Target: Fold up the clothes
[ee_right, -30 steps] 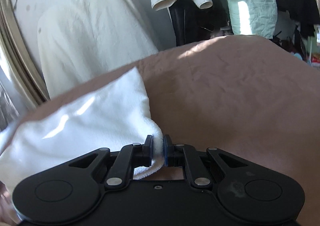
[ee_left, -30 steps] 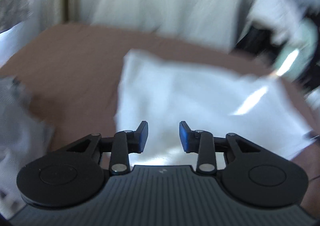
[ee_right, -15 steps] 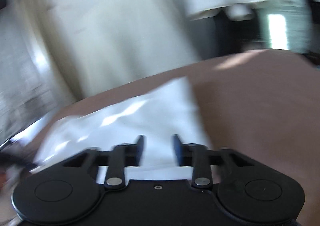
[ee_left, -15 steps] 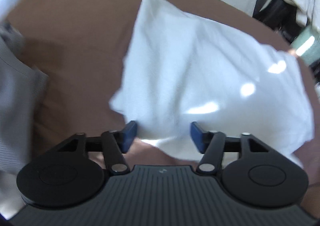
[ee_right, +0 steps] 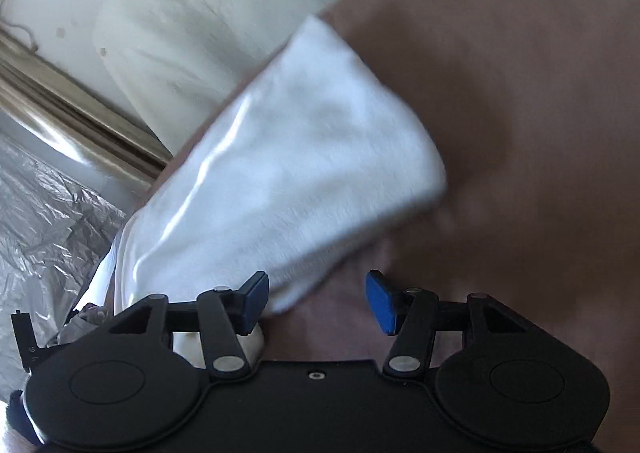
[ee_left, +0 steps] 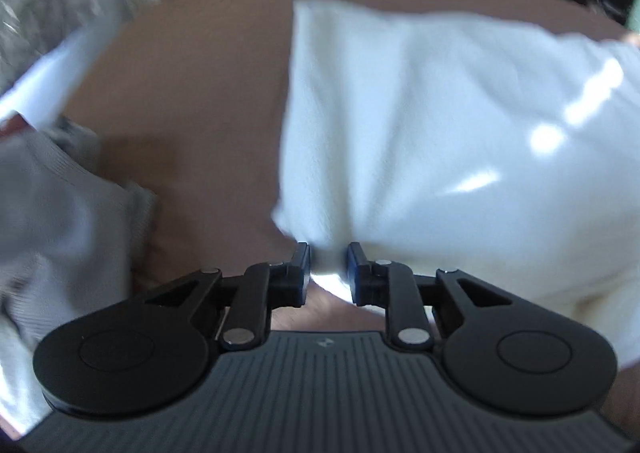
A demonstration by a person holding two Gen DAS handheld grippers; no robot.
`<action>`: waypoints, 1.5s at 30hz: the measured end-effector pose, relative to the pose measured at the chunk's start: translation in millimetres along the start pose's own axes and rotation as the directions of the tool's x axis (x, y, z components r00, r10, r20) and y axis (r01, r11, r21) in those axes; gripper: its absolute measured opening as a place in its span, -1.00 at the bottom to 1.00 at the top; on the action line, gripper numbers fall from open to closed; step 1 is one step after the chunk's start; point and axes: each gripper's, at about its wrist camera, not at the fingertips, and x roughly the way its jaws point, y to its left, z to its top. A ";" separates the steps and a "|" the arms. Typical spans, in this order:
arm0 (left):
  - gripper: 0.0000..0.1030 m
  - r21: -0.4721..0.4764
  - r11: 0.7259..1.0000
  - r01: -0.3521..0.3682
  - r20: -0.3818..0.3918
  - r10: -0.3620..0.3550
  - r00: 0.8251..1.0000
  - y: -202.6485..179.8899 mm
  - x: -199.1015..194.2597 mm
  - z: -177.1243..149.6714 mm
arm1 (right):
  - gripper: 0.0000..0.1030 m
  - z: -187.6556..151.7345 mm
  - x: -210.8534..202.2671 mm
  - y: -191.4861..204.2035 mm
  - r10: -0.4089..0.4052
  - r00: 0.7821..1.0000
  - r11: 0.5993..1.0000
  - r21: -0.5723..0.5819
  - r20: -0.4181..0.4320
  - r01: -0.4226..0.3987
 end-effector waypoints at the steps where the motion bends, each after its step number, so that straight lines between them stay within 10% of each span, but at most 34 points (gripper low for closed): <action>1: -0.65 -0.025 1.000 0.019 0.063 -0.017 0.998 2.0 -13.4 2.9 | 0.16 -2.7 2.5 -4.3 0.001 1.000 1.000 0.024 -0.006 0.000; 4: -0.65 -0.131 0.966 0.223 0.205 -0.194 0.959 9.9 -46.6 5.6 | 0.17 -4.5 2.8 2.3 -0.003 1.000 1.000 0.003 -0.010 0.003; 10: -0.55 -0.004 0.903 0.430 0.135 -0.425 0.895 -59.3 -47.7 13.3 | 0.20 6.2 11.8 -12.1 0.120 0.993 0.975 0.192 -0.010 -0.116; 17: 0.05 0.239 0.868 0.434 -0.212 -0.390 0.896 -150.9 16.2 3.6 | 0.37 7.0 13.2 -21.1 0.110 0.994 0.941 0.322 -0.014 -0.099; 22: 0.07 0.193 0.870 0.454 -0.188 -0.421 0.887 -138.8 29.0 -18.2 | 0.42 19.0 24.7 -32.5 0.004 0.998 0.942 0.335 0.064 -0.026; 27: 0.07 0.131 0.865 0.484 -0.173 -0.461 0.870 -127.8 26.5 -18.5 | 0.90 25.6 49.6 -29.0 0.056 0.982 0.929 0.350 0.182 -0.118; 31: 0.04 0.155 0.835 0.529 -0.131 -0.513 0.848 -124.6 13.1 -15.8 | -0.19 33.2 63.4 -2.2 0.038 0.979 0.963 0.254 0.199 -0.089; 34: 0.04 0.153 0.820 0.551 -0.101 -0.542 0.834 -116.4 -2.9 -11.3 | -0.31 50.4 57.7 22.3 0.043 0.979 0.988 0.136 0.199 -0.071; 38: 0.01 0.071 0.874 0.480 -0.141 -0.468 0.873 -90.3 0.1 9.4 | -0.36 75.4 37.7 87.4 0.020 0.986 0.983 -0.181 0.166 0.010; 45: 0.01 -0.169 0.871 0.462 -0.047 -0.475 0.879 14.9 -3.5 73.6 | -0.41 114.1 47.9 255.6 0.009 0.999 0.765 -0.644 0.034 0.015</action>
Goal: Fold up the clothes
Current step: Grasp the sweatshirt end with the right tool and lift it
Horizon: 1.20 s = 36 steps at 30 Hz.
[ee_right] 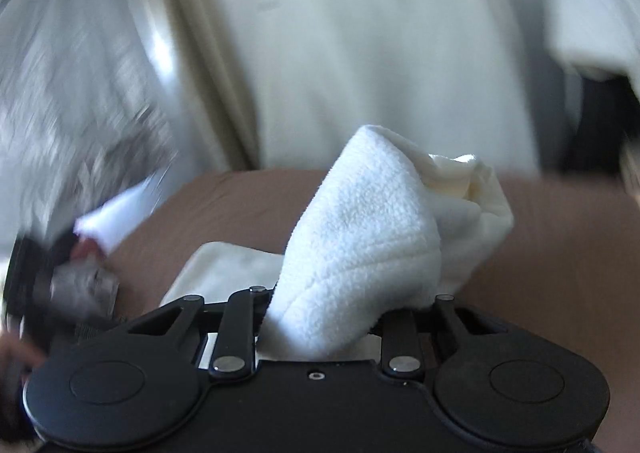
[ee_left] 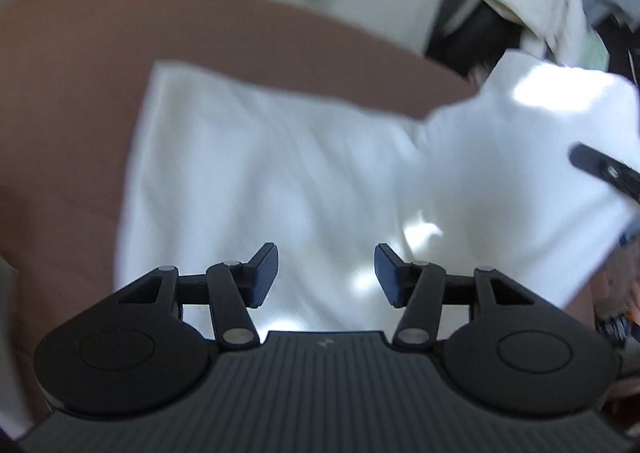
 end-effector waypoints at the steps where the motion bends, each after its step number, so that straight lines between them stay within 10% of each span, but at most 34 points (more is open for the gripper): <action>1: 0.01 -0.015 1.000 0.017 0.025 -0.017 1.000 6.8 -7.4 2.0 | -0.41 7.7 4.7 19.8 -0.001 1.000 0.998 -0.062 -0.002 0.001; 12: 0.01 -0.284 0.947 0.150 0.140 -0.114 0.984 92.7 -12.0 -23.8 | -0.47 -54.4 102.4 141.5 0.040 0.997 0.914 -0.400 -0.072 -0.066; 23: 0.01 -0.296 0.937 0.185 0.053 -0.177 0.983 117.6 32.9 -18.6 | -0.49 -11.0 99.6 95.9 0.141 0.990 0.982 -0.124 -0.021 -0.142; 28: -0.09 -0.337 0.923 0.184 0.082 -0.166 0.983 141.0 33.9 -18.5 | -0.50 -21.8 119.0 147.3 0.242 0.967 0.912 -0.322 -0.078 -0.254; 36: -0.25 -0.378 0.907 0.187 0.138 -0.145 0.980 160.6 22.9 -18.5 | -0.48 -75.0 178.3 190.0 0.011 0.985 0.803 -0.585 -0.175 -0.113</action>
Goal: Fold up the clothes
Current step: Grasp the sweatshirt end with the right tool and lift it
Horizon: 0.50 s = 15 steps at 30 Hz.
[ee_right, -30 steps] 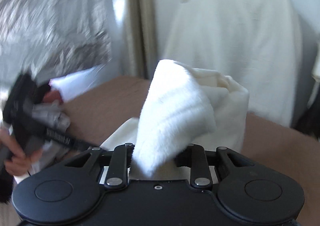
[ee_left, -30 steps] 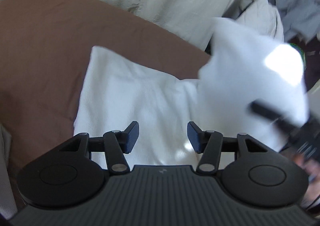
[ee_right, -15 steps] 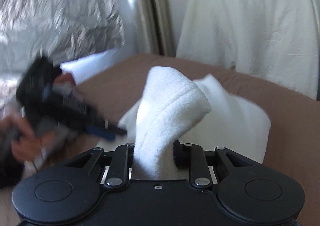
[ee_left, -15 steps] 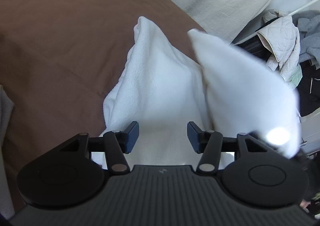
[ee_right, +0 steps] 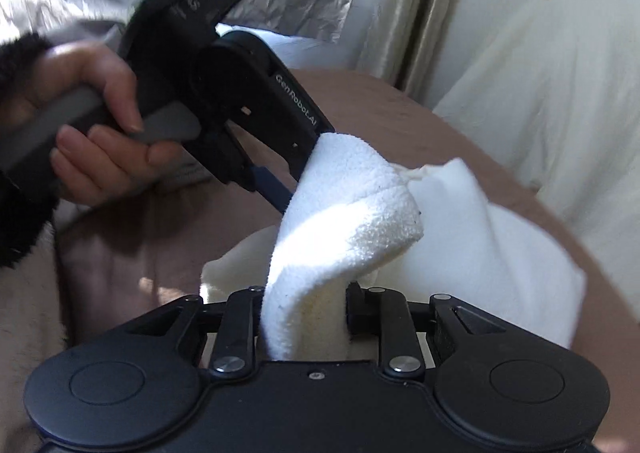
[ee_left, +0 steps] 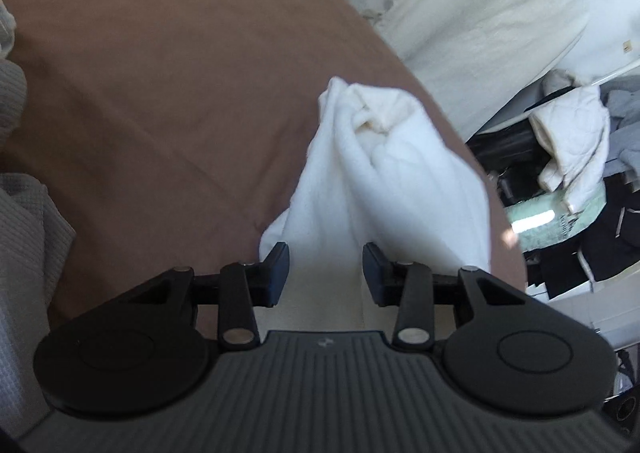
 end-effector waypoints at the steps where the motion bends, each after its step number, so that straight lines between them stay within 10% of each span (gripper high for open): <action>1: -0.25 0.004 1.000 0.023 0.016 -0.024 1.000 -1.6 -4.8 0.7 | -0.48 2.3 -3.9 -1.3 -0.034 0.999 0.999 0.002 0.009 0.034; 7: -0.17 0.090 0.989 0.114 0.067 -0.120 0.990 -11.4 -28.9 -1.8 | -0.27 7.0 -21.2 -2.9 -0.111 0.993 0.992 0.055 0.031 0.109; 10: -0.17 0.107 0.993 0.053 0.062 -0.060 0.996 -11.0 -33.3 -8.3 | 0.04 3.4 -3.1 13.2 0.120 0.982 0.992 0.047 -0.148 -0.115; 15: -0.17 0.137 0.989 0.062 0.092 -0.075 0.993 -16.1 -43.2 -10.4 | 0.03 7.8 -37.9 -23.5 0.408 0.913 0.878 0.284 -0.022 -0.386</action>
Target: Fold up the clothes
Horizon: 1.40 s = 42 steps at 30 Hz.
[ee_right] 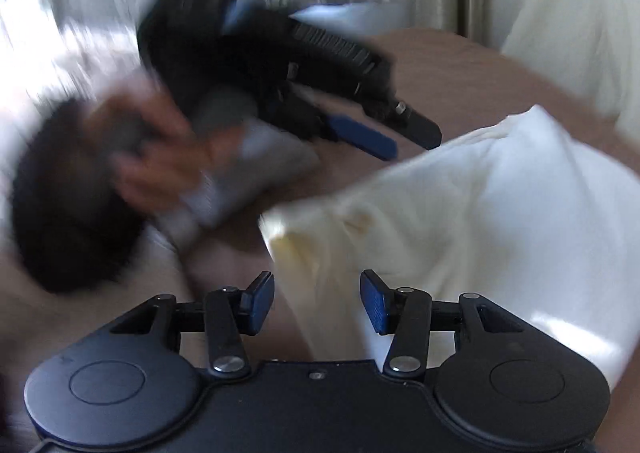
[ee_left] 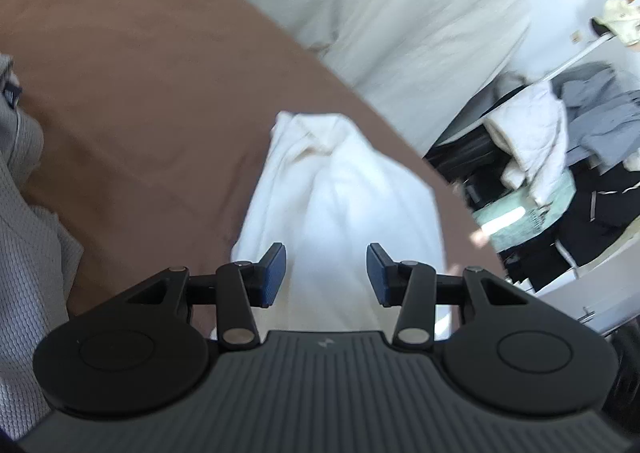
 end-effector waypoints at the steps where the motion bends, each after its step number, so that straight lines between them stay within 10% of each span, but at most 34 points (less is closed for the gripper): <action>1: -0.17 0.014 1.000 0.004 0.014 -0.004 1.000 -3.8 -0.9 1.1 | 0.04 4.2 -15.6 -10.3 0.024 0.999 0.998 0.050 0.045 -0.026; 9: 0.04 0.100 0.994 -0.052 -0.177 0.069 0.982 -18.1 49.9 -8.4 | 0.07 9.6 -77.1 -121.7 -0.309 0.948 0.888 0.380 0.075 0.259; 11: -0.42 0.171 0.979 -0.109 -0.193 0.142 0.971 -25.3 63.2 -14.5 | 0.08 1.2 -78.4 -146.4 -0.321 0.947 0.843 0.464 0.032 0.270; 12: -0.72 0.274 0.950 -0.150 -0.146 0.195 0.970 -39.1 59.2 -19.9 | 0.08 -3.6 -79.2 -155.5 -0.307 0.951 0.827 0.502 0.028 0.252; 15: -0.75 0.491 0.843 -0.221 0.023 0.241 0.970 -81.5 34.6 -35.4 | 0.08 -17.9 -76.9 -158.8 -0.263 0.964 0.825 0.529 0.046 0.200; 17: -0.75 0.462 0.871 -0.165 0.066 0.152 0.986 -92.3 5.6 -35.4 | 0.09 -26.7 -74.7 -157.0 -0.237 0.970 0.830 0.530 0.054 0.173; 22: -0.81 0.386 0.880 -0.276 -0.012 0.304 0.953 -53.3 11.8 -42.5 | 0.06 -43.5 -53.3 -115.0 0.003 0.996 0.956 0.294 -0.087 0.023; 24: -0.81 0.361 0.878 -0.314 -0.097 0.371 0.924 -30.2 29.3 -45.5 | 0.09 -59.0 -38.1 -88.6 0.000 0.982 0.983 0.179 -0.187 0.034; 29: -0.76 0.379 0.866 -0.326 -0.050 0.371 0.927 -41.9 16.3 -40.3 | 0.18 -84.3 -19.6 -46.2 -0.063 0.964 0.998 -0.037 -0.259 0.055; 33: -0.45 0.412 0.833 -0.369 -0.043 0.423 0.905 -44.0 19.1 -44.2 | 0.18 -78.3 -26.3 -61.4 -0.014 0.953 0.999 0.040 -0.301 0.027; 42: -0.26 0.225 0.949 -0.219 -0.014 0.228 0.974 -58.3 0.2 20.5 | 0.11 -31.7 -78.8 -103.0 -0.218 0.967 0.974 0.041 -0.133 0.225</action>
